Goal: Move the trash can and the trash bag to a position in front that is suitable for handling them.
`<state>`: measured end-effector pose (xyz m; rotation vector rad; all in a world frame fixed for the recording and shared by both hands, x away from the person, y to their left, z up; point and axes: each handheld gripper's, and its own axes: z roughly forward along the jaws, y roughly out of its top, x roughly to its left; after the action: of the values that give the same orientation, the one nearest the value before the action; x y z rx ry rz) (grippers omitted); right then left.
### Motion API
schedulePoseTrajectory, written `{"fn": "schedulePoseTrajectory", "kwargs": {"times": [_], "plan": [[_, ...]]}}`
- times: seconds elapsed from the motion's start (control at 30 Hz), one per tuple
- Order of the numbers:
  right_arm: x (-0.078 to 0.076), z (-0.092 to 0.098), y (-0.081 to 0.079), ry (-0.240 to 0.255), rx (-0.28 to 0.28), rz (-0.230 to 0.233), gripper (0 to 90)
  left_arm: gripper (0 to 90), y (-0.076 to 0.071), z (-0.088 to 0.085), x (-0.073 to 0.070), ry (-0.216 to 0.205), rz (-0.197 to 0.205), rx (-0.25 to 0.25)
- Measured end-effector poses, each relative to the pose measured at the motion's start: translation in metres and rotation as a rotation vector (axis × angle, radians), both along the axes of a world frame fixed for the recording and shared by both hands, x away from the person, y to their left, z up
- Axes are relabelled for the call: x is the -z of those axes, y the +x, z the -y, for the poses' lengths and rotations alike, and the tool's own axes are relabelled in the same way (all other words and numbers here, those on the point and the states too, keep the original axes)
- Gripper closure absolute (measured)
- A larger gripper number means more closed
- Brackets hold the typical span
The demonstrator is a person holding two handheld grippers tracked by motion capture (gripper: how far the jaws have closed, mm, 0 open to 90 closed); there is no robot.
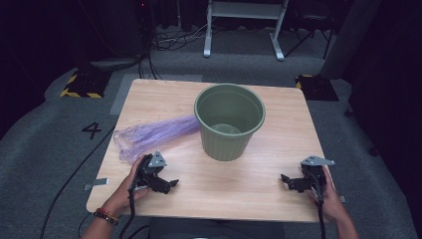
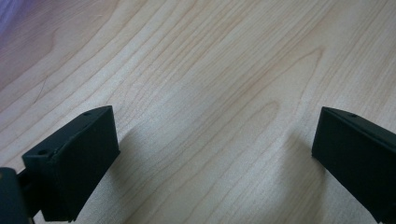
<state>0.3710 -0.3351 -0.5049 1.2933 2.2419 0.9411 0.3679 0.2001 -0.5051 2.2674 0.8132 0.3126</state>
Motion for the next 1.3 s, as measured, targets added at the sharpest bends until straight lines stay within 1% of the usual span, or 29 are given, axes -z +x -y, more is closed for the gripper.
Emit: {"fn": "schedulePoseTrajectory", "kwargs": {"times": [0.33,0.47,0.5,0.53,0.6,0.63,0.67,0.73,0.77,0.83,0.9,0.93,0.97,1.0,1.07,1.1,1.13,1.17,1.2,1.27,1.3], "plan": [[0.000,0.001,0.001,0.000,-0.016,0.000,0.0,0.2,-0.002,-0.003,0.000,0.000,-0.002,0.011],[0.000,0.002,0.001,-0.002,-0.037,0.000,0.1,0.1,-0.003,-0.003,0.000,-0.001,-0.002,0.011],[0.000,0.002,-0.001,-0.003,-0.068,0.002,0.8,0.1,-0.003,-0.003,0.000,0.000,-0.002,0.011],[0.000,0.002,-0.001,-0.002,-0.077,0.005,1.9,0.1,-0.003,-0.003,0.000,0.000,-0.002,0.011],[0.000,0.002,-0.001,-0.002,-0.080,0.007,2.3,0.1,-0.003,-0.003,0.000,0.000,-0.002,0.011],[-0.001,0.002,-0.002,0.011,-0.097,0.011,7.0,0.1,-0.003,-0.003,0.000,0.000,-0.002,0.011],[-0.001,0.002,-0.002,0.015,-0.100,0.015,9.7,0.1,-0.003,-0.003,0.000,0.000,-0.002,0.011],[-0.002,0.002,-0.002,0.021,-0.093,0.027,15.8,0.2,-0.003,-0.003,0.000,0.000,-0.002,0.011],[-0.002,0.003,-0.002,0.024,-0.091,0.028,16.0,0.2,-0.003,-0.003,0.000,0.000,-0.002,0.011],[-0.003,0.003,-0.002,0.041,-0.109,0.032,16.2,0.4,-0.003,-0.003,0.000,0.000,0.001,0.010],[-0.003,0.002,-0.002,0.036,-0.121,0.032,17.2,0.4,-0.003,-0.003,0.000,0.001,0.002,0.010],[-0.002,0.001,-0.003,0.038,-0.131,0.033,17.1,0.6,-0.004,-0.004,-0.001,0.004,0.012,0.020],[-0.002,0.000,-0.003,0.032,-0.139,0.032,17.7,1.8,-0.006,-0.004,-0.001,0.006,0.040,0.029],[-0.002,-0.001,-0.004,0.024,-0.145,0.035,18.6,6.1,-0.008,-0.005,-0.002,0.001,0.058,0.036],[-0.002,-0.001,-0.004,0.024,-0.150,0.037,18.8,17.9,-0.009,-0.006,-0.004,-0.003,0.056,0.045],[-0.002,-0.001,-0.004,0.026,-0.151,0.037,18.8,17.7,-0.009,-0.006,-0.004,-0.003,0.056,0.045],[-0.002,-0.001,-0.004,0.026,-0.152,0.037,18.8,14.9,-0.009,-0.007,-0.005,-0.003,0.055,0.036],[-0.002,-0.001,-0.004,0.026,-0.152,0.037,18.8,16.7,-0.009,-0.008,-0.006,-0.003,0.061,0.036],[-0.002,-0.001,-0.004,0.026,-0.152,0.037,18.8,16.5,-0.008,-0.010,-0.006,-0.018,0.059,0.038],[-0.002,-0.001,-0.004,0.026,-0.153,0.037,18.7,16.6,-0.008,-0.011,-0.007,-0.018,0.060,0.032],[-0.002,-0.001,-0.004,0.026,-0.154,0.037,18.7,16.2,-0.008,-0.014,-0.009,-0.015,0.072,0.020]]}}
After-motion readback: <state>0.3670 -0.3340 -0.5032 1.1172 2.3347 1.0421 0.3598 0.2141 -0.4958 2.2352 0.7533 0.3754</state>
